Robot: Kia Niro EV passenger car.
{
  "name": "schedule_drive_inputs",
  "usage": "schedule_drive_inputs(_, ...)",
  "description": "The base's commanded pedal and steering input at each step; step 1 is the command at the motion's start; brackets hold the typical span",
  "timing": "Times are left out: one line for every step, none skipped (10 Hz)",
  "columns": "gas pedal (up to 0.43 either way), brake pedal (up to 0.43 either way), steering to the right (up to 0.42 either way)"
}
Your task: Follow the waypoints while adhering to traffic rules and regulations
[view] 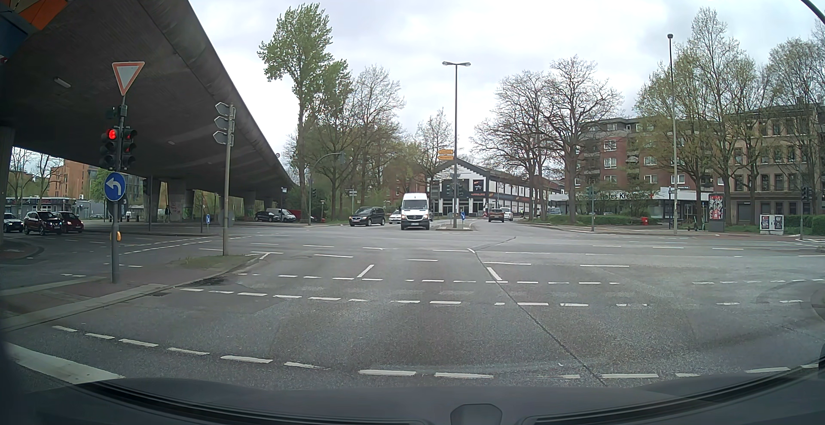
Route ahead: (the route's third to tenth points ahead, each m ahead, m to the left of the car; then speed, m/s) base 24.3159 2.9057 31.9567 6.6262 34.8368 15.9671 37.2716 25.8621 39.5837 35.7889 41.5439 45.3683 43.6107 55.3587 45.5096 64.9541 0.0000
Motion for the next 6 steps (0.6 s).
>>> schedule_drive_inputs(0.0, 0.28, -0.011)
schedule_drive_inputs(0.0, 0.274, -0.011)
schedule_drive_inputs(0.0, 0.274, -0.011)
schedule_drive_inputs(0.0, 0.28, -0.011)
schedule_drive_inputs(0.0, 0.274, -0.011)
schedule_drive_inputs(0.0, 0.28, -0.011)
